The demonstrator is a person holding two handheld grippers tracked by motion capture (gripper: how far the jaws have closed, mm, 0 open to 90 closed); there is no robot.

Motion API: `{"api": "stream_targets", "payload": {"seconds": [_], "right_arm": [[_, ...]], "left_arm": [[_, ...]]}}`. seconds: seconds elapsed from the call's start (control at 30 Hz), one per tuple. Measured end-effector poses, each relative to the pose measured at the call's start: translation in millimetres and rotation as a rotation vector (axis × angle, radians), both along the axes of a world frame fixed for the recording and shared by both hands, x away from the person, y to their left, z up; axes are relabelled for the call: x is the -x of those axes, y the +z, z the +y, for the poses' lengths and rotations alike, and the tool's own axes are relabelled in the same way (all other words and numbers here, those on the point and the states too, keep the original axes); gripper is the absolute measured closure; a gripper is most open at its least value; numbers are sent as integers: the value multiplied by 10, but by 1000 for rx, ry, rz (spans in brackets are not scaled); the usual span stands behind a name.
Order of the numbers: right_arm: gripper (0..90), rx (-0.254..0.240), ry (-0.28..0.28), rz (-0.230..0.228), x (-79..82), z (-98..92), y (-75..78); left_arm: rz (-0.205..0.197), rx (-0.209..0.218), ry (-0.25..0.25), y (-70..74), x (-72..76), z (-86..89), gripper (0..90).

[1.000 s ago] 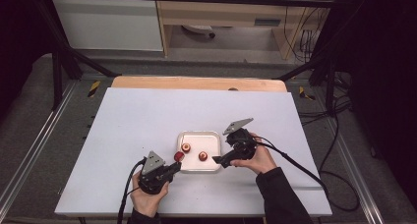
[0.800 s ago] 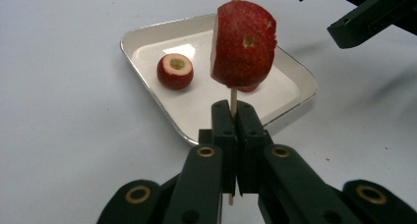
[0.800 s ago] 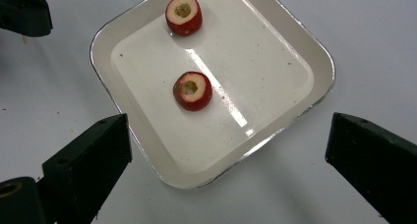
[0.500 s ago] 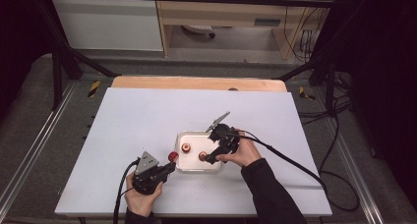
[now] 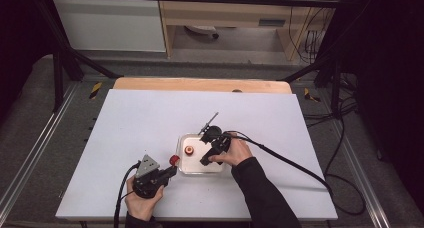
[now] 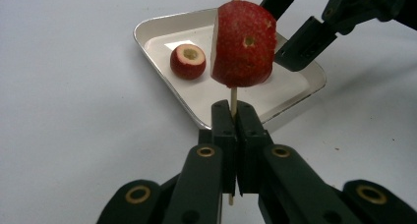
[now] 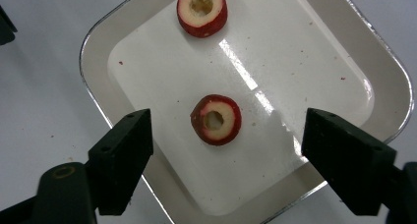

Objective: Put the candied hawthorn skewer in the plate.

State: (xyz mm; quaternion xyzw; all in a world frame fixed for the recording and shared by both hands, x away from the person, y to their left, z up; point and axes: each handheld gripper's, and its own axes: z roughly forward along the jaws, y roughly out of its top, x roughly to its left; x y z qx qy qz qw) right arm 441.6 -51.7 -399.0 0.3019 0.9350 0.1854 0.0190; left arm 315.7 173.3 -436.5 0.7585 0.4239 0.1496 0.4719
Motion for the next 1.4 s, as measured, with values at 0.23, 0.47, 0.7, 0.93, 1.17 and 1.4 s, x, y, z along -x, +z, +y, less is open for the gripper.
{"api": "stream_targets", "payload": {"seconds": [0.23,0.47,0.7,0.93,1.17,1.4], "right_arm": [[346,26,-14,64,-41,89,-83],[446,47,-64,87,-74,126,-140],[505,21,-178,105,-63,136,-123],[545,19,-237,128,-52,144,-141],[595,30,-223,121,-47,156,-170],[617,43,-225,122,-43,157,-170]], "left_arm": [[3,2,0,-20,5,1,886],[0,0,-2,-9,7,4,887],[-5,-3,-1,-9,11,7,887],[-4,-3,-3,-11,10,2,886],[-2,-4,-2,-15,8,-3,887],[0,0,-6,-14,10,-6,887]]}}
